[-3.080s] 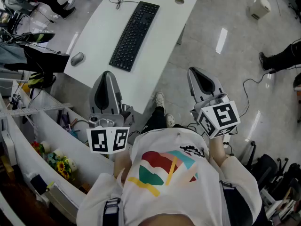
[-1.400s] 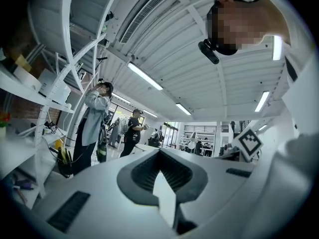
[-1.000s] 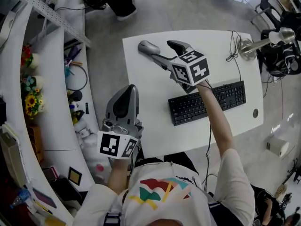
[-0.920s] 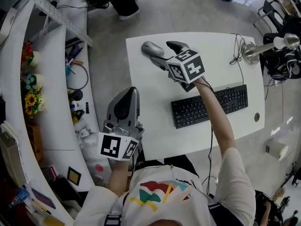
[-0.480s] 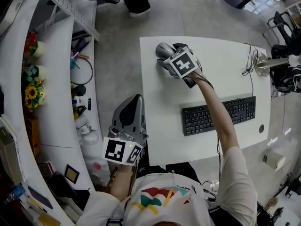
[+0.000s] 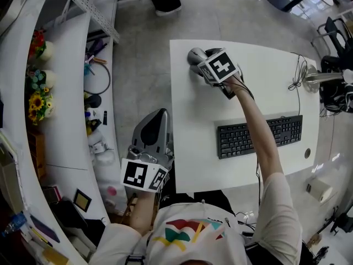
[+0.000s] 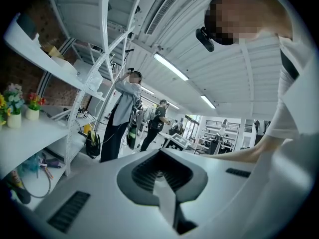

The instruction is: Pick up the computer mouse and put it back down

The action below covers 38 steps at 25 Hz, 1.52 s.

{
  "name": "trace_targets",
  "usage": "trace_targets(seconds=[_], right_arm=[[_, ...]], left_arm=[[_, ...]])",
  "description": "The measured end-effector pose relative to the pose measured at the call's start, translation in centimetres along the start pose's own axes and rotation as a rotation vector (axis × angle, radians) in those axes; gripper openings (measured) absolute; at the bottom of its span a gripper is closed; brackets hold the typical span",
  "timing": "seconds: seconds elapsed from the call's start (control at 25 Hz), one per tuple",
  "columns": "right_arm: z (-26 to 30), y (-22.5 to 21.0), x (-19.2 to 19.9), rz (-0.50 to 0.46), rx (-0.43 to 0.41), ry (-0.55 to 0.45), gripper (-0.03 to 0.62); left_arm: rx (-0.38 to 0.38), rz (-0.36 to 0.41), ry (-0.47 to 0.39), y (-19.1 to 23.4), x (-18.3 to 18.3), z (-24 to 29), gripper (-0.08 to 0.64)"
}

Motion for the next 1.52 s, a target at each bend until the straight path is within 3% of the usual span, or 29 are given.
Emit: trace_targets(seconds=[0.04, 0.24, 0.52, 0.76, 1.04, 1.28, 1.52], right_arm=[[0.0, 0.2, 0.0, -0.003, 0.001, 0.009, 0.307], [0.4, 0.6, -0.1, 0.001, 0.018, 0.029, 0.304], [-0.7, 0.3, -0.9, 0.084, 0.045, -0.045, 0.302], [-6.8, 1.2, -3.7, 0.160, 0.038, -0.209, 0.302], [-20.3, 4.8, -4.7, 0.204, 0.079, -0.455, 0.302], [-31.4, 8.3, -1.2, 0.258, 0.150, -0.608, 0.302], [-37.6, 13.2, 6.6, 0.387, 0.238, -0.736, 0.302]], left_arm=[[0.002, 0.001, 0.000, 0.0, 0.0, -0.1, 0.046], [0.003, 0.009, -0.008, 0.0, 0.1, -0.3, 0.046], [-0.005, 0.012, -0.014, -0.4, -0.5, -1.3, 0.046], [0.007, 0.015, -0.046, -1.1, -2.2, -2.0, 0.046], [0.086, 0.032, -0.076, -5.3, -5.5, -3.5, 0.046], [0.180, 0.052, -0.119, -9.7, -8.2, -3.9, 0.046], [0.309, 0.078, -0.117, -15.3, -9.1, -3.9, 0.046]])
Point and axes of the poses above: the fingertips, and each gripper's own axes: z forward along the fingers, y to its left, x out of its underside, the point moved 2 cm from there along -z, backward along the fingers, and after that the axes turned 1 degree about x, right-handed, at the moved point
